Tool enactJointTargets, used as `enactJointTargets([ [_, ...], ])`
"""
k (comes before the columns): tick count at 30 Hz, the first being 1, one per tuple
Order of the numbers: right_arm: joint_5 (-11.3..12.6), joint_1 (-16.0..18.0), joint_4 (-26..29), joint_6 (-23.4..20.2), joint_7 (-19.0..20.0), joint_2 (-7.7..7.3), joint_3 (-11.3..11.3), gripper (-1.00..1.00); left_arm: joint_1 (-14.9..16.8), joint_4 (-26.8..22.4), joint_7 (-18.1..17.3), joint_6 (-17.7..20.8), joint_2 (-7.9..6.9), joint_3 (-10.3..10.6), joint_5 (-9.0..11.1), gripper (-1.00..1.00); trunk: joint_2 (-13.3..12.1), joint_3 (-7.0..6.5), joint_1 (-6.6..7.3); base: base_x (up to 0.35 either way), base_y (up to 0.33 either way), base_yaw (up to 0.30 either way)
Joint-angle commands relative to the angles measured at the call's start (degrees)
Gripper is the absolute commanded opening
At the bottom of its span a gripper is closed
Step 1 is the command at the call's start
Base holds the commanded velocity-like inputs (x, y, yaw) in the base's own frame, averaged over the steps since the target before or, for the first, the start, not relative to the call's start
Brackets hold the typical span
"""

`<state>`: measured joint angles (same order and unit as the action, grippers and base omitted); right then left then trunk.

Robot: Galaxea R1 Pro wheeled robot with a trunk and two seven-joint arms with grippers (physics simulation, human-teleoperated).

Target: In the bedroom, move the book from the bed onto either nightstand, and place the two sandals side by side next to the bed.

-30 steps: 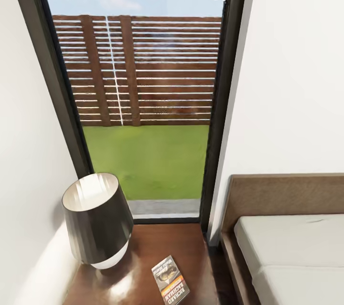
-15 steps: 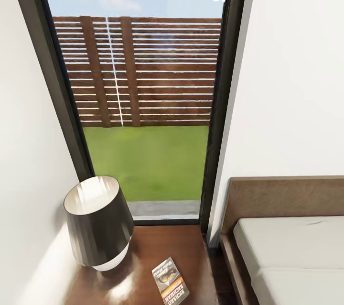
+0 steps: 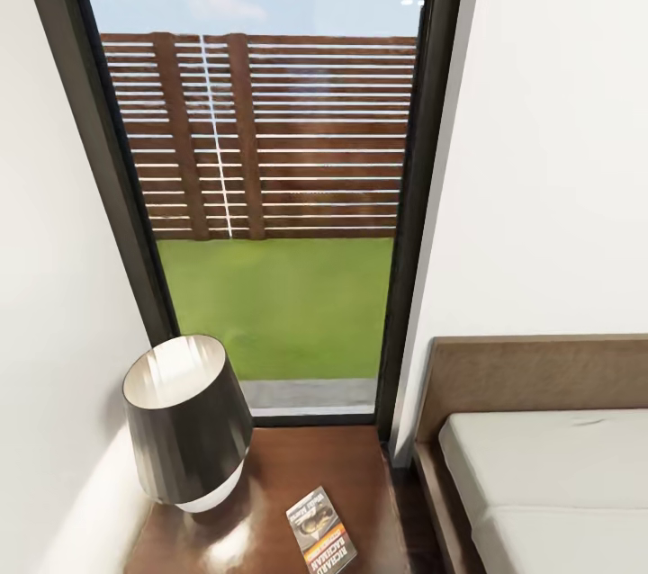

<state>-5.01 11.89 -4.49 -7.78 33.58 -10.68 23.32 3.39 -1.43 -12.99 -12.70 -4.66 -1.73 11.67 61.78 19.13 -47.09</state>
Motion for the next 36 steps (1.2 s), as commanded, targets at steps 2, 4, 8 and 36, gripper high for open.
enactJointTargets([
  [2, -0.5, 0.1, -0.1, -0.1, 0.1, -0.04, 0.5, 1.0, 0.0, 0.0, -0.2, -0.1, -0.01, -0.2, 0.4, 1.0, 0.0, 0.07, 0.0, 0.0, 0.0, 0.0],
  [4, -0.6, 0.1, -0.1, -0.1, 0.1, -0.04, 0.5, 1.0, 0.0, 0.0, 0.0, -0.1, 0.0, -0.2, 0.5, 1.0, 0.0, 0.07, 0.0, 0.0, 0.0, 0.0],
  [8, -0.6, 0.1, -0.1, -0.1, 0.1, -0.04, 0.5, 1.0, 0.0, -0.7, 0.0, -0.1, 0.0, -0.2, 0.6, 1.0, 0.0, 0.07, 0.0, 0.0, 0.0, 0.0],
  [36, -0.6, 0.1, 0.1, -0.1, 0.2, -0.04, 0.5, 1.0, 0.0, -1.6, 0.3, -0.1, 0.0, -0.4, 1.3, 1.0, 0.0, 0.07, 0.0, 0.0, 0.0, 0.0],
])
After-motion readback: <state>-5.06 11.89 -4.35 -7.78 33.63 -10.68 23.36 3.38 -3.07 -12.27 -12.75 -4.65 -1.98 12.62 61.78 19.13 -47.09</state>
